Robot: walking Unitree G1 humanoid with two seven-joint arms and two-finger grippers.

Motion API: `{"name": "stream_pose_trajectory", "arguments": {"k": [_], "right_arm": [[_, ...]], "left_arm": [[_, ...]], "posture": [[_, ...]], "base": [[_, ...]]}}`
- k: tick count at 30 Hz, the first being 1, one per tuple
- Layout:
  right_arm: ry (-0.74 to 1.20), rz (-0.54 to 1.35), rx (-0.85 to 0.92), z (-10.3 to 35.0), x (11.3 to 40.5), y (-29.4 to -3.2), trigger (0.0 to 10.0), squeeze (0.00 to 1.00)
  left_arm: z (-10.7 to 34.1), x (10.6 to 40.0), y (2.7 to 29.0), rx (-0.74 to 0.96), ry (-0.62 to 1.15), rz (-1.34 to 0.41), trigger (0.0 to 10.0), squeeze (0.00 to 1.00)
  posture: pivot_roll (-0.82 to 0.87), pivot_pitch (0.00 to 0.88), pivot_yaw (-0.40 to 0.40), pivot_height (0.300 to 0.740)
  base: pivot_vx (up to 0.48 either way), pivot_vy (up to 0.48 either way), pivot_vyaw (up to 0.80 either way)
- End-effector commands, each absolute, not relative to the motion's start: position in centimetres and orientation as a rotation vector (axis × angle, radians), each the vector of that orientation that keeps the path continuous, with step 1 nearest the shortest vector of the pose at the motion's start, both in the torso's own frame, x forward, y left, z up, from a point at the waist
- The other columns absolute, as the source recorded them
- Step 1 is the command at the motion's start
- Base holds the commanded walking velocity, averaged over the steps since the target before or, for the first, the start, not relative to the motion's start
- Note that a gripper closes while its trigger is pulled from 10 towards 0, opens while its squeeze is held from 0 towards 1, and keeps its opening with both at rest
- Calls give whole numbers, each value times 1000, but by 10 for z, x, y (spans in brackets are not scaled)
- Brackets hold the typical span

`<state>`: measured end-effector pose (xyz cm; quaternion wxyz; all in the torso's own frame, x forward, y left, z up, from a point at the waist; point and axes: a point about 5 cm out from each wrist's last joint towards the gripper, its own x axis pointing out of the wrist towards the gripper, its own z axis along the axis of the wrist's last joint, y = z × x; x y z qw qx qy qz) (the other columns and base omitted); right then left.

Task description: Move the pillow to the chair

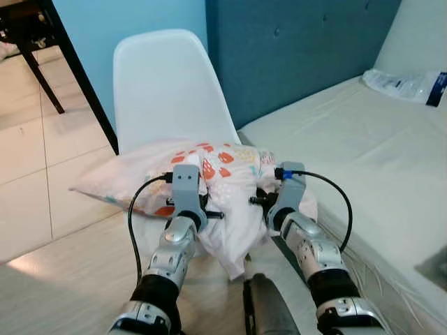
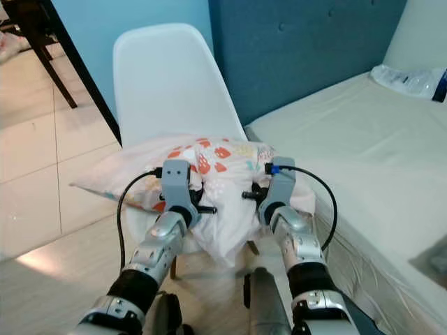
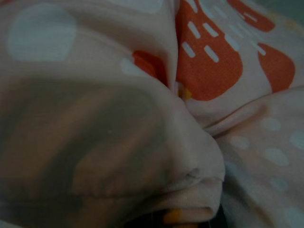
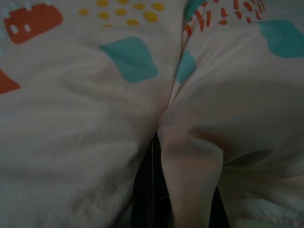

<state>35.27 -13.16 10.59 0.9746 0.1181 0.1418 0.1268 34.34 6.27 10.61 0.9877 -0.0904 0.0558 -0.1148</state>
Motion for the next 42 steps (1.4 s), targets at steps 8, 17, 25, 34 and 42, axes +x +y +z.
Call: {"name": "stream_pose_trajectory", "arguments": {"k": [8,17,25,34,42], "right_arm": [[335,277,161,101,351,-120,10000,0],[323,256,161,99,354,-119,10000,0],[259,289,180,113,363,-107,10000,0],[128,364,250,132,365,-93,10000,0],[159,324,57,139,381,-88,10000,0]], "left_arm": [[82,336,54,-167,218,-257,10000,0],[73,338,59,-154,268,-227,10000,0],[94,356,66,-165,211,-186,10000,0],[140,381,86,-207,38,-98,10000,0],[143,389,117,-122,36,70,10000,0]], "posture": [[-126,224,77,581],[-116,225,85,571],[-108,239,88,571],[-101,260,85,571],[-104,273,84,571]], "base": [[0,0,0],[0,0,0],[0,0,0],[0,0,0],[0,0,0]]}}
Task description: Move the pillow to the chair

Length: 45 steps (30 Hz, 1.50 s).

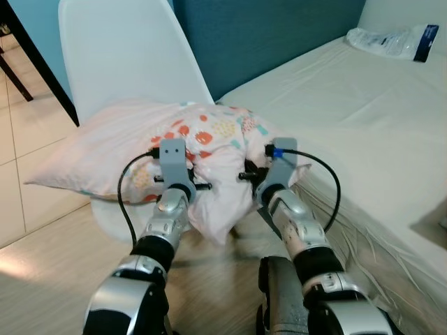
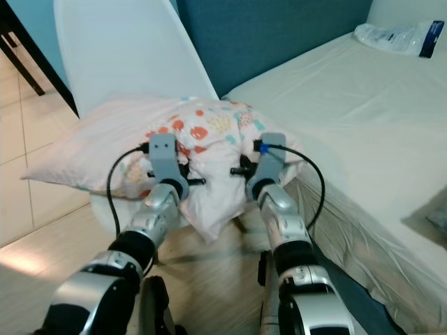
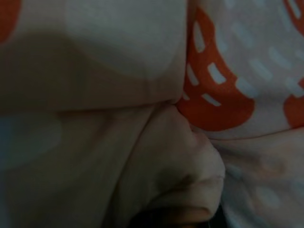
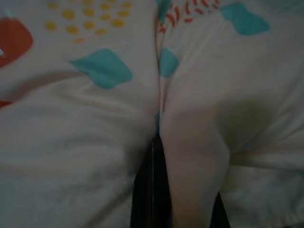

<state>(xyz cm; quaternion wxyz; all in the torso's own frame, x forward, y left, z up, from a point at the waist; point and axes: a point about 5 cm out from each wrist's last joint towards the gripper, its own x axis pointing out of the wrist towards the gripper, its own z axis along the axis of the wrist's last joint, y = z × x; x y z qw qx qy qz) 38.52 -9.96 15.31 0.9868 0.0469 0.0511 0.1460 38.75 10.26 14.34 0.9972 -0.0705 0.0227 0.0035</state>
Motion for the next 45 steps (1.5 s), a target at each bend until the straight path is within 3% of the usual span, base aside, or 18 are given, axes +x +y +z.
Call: {"name": "stream_pose_trajectory", "arguments": {"k": [1,11,12,18,28,35,45], "right_arm": [[168,309,42,139,383,-89,10000,0],[176,274,16,141,387,-89,10000,0],[174,279,49,140,386,-90,10000,1000],[140,269,126,138,384,-105,10000,1000],[98,230,122,136,369,-136,10000,1000],[96,184,103,132,356,-160,10000,1000],[61,177,95,144,351,-165,10000,1000]], "left_arm": [[140,388,120,-115,47,91,10000,0],[119,380,116,-125,119,107,10000,0],[118,380,112,-134,119,84,10000,1000],[127,382,106,-155,79,47,10000,1000],[134,380,126,-172,29,50,10000,1000],[116,361,153,-6,132,8,10000,1000],[128,356,173,189,132,-31,10000,1000]], "posture": [[-105,275,83,571],[-115,283,75,571],[-118,283,75,571],[-122,276,70,571],[-123,259,67,571],[-112,238,67,571],[-112,207,68,571]], "base": [[0,0,0],[0,0,0],[0,0,0],[0,0,0],[0,0,0],[0,0,0],[0,0,0]]}}
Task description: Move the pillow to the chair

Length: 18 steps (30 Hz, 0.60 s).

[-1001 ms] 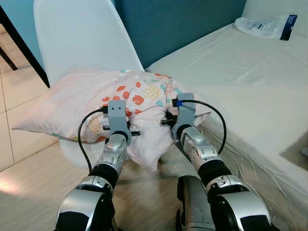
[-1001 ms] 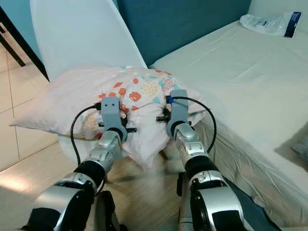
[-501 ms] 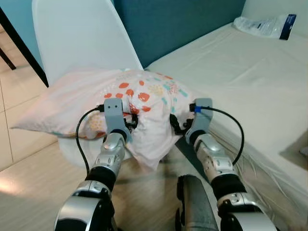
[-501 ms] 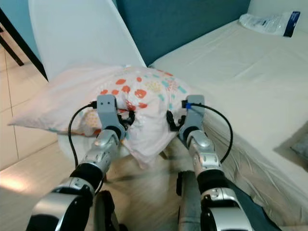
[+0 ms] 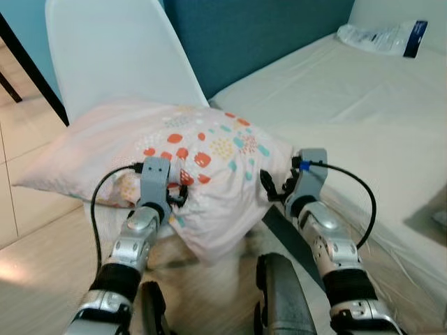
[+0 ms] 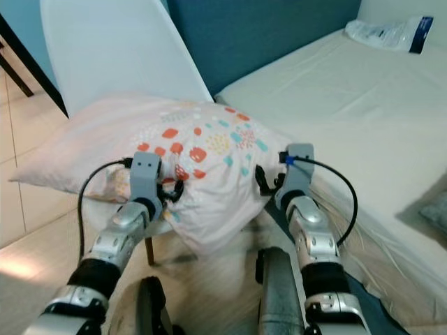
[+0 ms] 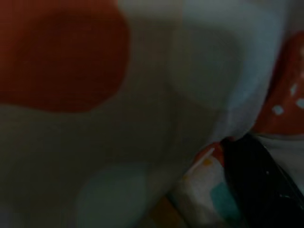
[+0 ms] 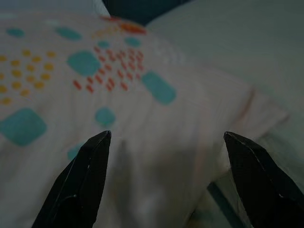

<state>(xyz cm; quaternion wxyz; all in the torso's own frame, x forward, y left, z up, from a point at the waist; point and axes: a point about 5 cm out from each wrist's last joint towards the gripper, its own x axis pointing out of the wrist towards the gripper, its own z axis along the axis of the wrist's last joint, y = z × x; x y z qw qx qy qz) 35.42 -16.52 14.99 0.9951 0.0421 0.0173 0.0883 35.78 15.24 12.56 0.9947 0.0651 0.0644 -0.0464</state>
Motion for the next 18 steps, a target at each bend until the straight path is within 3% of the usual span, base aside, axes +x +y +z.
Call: {"name": "stream_pose_trajectory", "arguments": {"k": [1,2,3,4,5,8,11,13,14,15,18], "right_arm": [[60,178,94,145,350,-165,10000,1000],[60,178,93,146,350,-166,10000,1000],[58,181,94,146,349,-165,10000,1000],[57,184,95,147,349,-164,10000,1000],[53,194,99,148,349,-162,10000,1000],[44,221,101,151,348,-156,10000,1000],[36,267,96,152,345,-146,10000,1000],[38,272,97,152,344,-143,10000,1000],[40,274,97,152,343,-142,10000,1000],[40,275,97,152,343,-140,10000,1000],[39,275,95,153,343,-139,10000,1000]], "left_arm": [[131,355,172,147,134,-35,10000,1000],[133,354,171,113,136,-40,10000,1000],[135,353,167,37,142,-56,10000,267],[135,353,164,-13,145,-69,10000,267],[137,353,161,-66,157,-89,10000,0],[137,351,156,-157,188,-125,10000,0],[134,350,149,-480,285,-190,10000,0],[132,349,148,-537,314,-198,10000,0],[129,346,149,-543,338,-206,10000,133],[128,344,151,-539,352,-202,10000,1000],[126,340,157,-502,370,-184,10000,1000]], "posture": [[-109,204,68,571],[-108,203,68,571],[-108,198,68,571],[-109,196,70,571],[-112,195,73,571],[-113,194,76,571],[-108,194,79,571],[-110,193,82,571],[-111,193,86,571],[-110,195,88,571],[-108,194,89,571]], "base": [[0,0,0],[0,0,0],[0,0,0],[0,0,0],[0,0,0],[0,0,0],[0,0,0],[0,0,0],[0,0,0],[0,0,0],[0,0,0]]}}
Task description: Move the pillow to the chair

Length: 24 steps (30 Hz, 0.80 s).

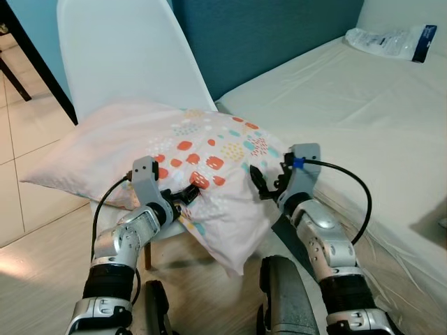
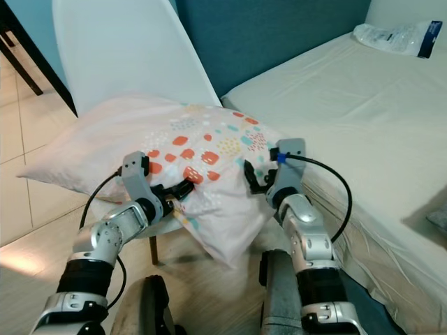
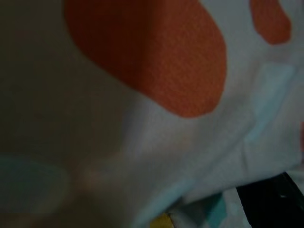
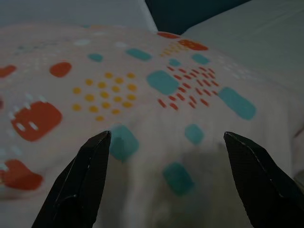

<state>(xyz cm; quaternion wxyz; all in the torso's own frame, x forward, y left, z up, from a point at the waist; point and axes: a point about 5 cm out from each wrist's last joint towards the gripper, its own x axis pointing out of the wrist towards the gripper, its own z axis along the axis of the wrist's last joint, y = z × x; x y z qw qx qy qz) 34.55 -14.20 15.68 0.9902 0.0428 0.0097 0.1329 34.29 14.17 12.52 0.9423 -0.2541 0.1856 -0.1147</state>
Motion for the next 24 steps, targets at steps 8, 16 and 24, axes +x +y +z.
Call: {"name": "stream_pose_trajectory", "arguments": {"k": [8,16,24], "right_arm": [[36,283,87,155,343,-137,10000,1000],[35,307,84,154,341,-131,10000,0],[25,314,81,156,342,-129,10000,0]], "left_arm": [[135,336,179,-525,342,-60,10000,1000],[138,326,214,-384,357,185,10000,1000],[143,318,223,-502,292,326,10000,0]], "posture": [[-100,195,93,571],[-89,190,96,571],[-87,186,95,571]], "base": [[0,0,0],[0,0,0],[0,0,0]]}}
